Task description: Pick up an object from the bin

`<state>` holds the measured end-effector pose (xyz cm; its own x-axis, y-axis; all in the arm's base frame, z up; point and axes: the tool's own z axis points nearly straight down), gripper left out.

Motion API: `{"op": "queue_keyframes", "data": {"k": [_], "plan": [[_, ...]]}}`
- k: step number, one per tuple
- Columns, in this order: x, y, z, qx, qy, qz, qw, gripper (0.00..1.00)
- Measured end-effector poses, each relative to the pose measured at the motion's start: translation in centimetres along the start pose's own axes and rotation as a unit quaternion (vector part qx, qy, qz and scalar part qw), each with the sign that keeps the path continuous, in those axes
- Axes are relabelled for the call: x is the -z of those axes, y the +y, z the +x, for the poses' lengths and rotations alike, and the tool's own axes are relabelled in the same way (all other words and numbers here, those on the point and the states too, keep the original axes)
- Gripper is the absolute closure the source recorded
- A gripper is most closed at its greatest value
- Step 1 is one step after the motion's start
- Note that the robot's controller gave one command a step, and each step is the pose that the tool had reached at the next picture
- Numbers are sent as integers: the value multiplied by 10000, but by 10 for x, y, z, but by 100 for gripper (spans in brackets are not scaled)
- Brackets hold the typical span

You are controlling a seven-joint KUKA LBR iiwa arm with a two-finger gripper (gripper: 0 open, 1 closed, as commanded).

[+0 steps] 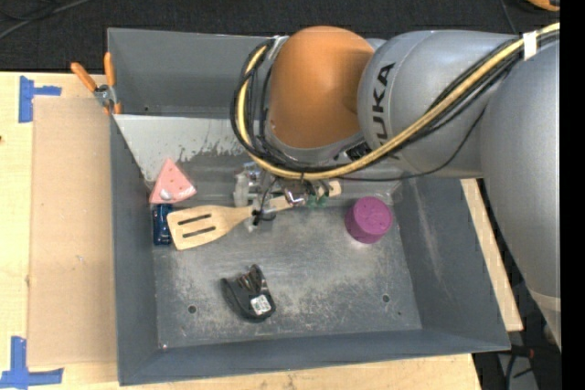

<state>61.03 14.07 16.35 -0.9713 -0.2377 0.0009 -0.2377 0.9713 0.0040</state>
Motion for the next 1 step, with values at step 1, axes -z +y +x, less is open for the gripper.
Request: {"op": "queue_keyframes", "data": {"k": [1], "plan": [[21,4,-5,158,-21,-10,9999,100]]}}
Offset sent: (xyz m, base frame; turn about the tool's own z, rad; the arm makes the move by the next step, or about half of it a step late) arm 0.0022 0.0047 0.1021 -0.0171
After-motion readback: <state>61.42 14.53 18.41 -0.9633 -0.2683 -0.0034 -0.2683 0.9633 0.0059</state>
